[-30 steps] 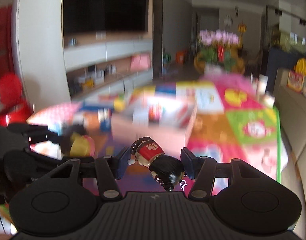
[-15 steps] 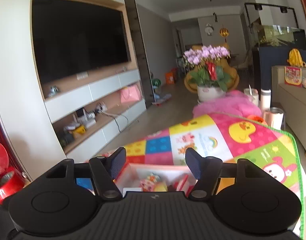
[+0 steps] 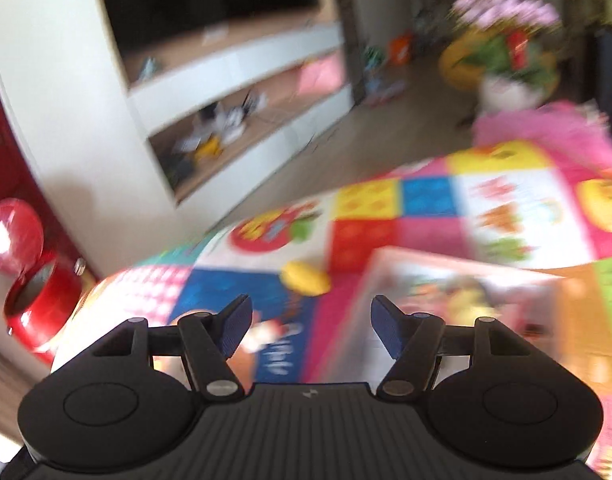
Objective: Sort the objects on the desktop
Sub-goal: 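Grasp the yellow corn toy with the right tool and lift it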
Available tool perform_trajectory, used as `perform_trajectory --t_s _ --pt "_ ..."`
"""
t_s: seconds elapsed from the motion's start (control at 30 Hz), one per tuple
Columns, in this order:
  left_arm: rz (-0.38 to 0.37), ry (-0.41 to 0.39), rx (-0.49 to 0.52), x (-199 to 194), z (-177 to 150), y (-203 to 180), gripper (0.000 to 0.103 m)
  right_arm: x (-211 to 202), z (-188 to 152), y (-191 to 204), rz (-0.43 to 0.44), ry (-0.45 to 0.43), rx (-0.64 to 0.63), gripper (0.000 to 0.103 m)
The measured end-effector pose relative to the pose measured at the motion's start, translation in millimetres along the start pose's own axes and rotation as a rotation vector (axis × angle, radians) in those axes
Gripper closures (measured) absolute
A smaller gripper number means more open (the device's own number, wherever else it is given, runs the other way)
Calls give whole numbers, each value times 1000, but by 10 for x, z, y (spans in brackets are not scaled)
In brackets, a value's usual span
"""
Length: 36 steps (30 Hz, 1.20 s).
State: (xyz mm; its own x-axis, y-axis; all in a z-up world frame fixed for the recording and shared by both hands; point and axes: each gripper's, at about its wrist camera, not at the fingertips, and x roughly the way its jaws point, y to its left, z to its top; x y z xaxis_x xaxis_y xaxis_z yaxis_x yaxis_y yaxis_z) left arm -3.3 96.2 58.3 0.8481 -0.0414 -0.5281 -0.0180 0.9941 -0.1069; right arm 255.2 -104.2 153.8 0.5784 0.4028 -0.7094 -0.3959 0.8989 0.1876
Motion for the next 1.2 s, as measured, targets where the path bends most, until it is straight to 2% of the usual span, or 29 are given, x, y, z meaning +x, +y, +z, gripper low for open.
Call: perform_trajectory --t_s 0.07,0.13,0.3,0.4,0.43,0.53,0.63,0.77,1.03,1.2 --pt "-5 -11 -15 -40 -20 108 0 410 167 208 -44 60 -64 37" --pt "-1 -17 -33 -53 -50 197 0 829 266 402 -123 105 -138 37" --pt "-7 -10 -98 -48 -134 380 0 1647 401 427 -245 197 -164 37" --pt "-27 -2 -119 -53 -171 452 0 1852 394 374 -213 278 -141 68" --pt "-39 -2 -121 -56 -179 458 0 1856 357 364 -182 294 -139 72" --pt "-70 0 -116 -37 -199 435 0 1691 143 526 -111 321 -215 72" --pt "-90 5 -114 -47 -217 365 0 1458 -163 781 -61 357 -360 72" --pt "-112 25 -96 -72 -253 231 0 1105 -567 990 -48 403 -529 72" --pt "-157 87 -51 -83 -338 -44 0 311 -931 687 -4 410 -444 72" --pt "-194 115 -25 -37 -348 -247 0 -42 -1121 355 -37 399 -388 72"
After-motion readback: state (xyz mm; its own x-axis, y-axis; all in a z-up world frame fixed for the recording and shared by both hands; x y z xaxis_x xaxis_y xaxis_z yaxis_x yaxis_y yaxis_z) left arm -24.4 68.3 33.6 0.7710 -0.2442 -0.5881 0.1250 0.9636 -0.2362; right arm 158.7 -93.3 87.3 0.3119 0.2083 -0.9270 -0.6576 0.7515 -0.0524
